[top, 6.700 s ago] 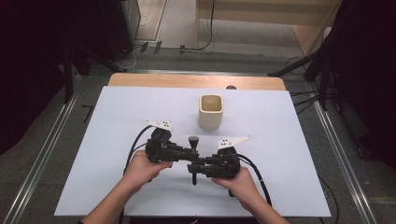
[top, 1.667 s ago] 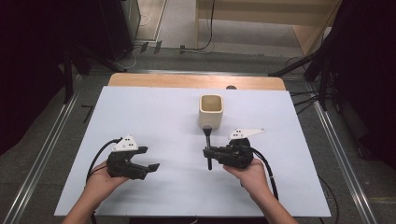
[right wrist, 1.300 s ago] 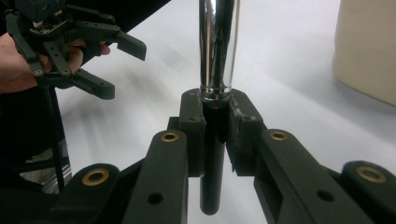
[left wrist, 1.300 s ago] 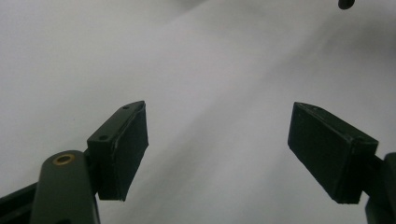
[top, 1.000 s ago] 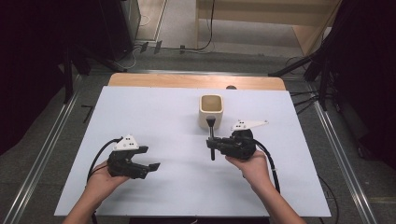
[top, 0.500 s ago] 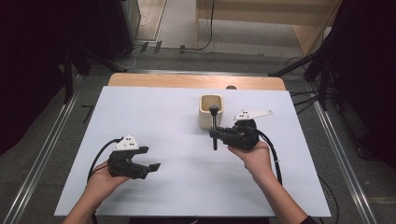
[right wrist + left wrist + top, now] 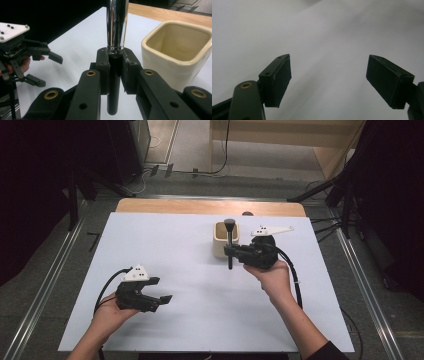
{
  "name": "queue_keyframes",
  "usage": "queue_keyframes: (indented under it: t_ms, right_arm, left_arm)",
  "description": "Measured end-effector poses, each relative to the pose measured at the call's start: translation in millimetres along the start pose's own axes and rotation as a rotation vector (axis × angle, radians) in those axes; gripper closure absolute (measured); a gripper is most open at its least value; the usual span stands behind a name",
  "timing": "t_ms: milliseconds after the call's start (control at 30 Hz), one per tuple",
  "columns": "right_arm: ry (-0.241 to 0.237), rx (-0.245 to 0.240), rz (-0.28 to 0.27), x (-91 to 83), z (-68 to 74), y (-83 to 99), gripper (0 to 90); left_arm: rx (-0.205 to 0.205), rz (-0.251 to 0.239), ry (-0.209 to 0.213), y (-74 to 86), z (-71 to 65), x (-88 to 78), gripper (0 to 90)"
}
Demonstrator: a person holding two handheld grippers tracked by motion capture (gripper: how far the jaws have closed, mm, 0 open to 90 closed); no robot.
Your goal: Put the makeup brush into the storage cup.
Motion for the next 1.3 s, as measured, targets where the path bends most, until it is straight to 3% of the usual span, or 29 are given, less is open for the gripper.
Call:
queue_keyframes:
  t_ms: [667,1300]
  right_arm:
    - [0.064,-0.016,-0.033,6.1,-13.6,-35.3,79.6]
    - [0.140,-0.028,-0.052,24.0,-26.1,-64.9,79.6]
  left_arm:
    - [-0.005,-0.002,0.005,-0.2,0.2,-0.6,20.9]
    - [-0.005,-0.005,0.009,-0.4,0.7,-1.3,20.9]
Point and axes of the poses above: each handheld gripper's, and its own axes: x roughly forward along the jaws, y roughly out of its underside, z roughly to its left, the point moved 2 cm from there along x, roughly forward along the jaws, and after that the axes turned 9 degrees about -z, right-handed, at the moved point
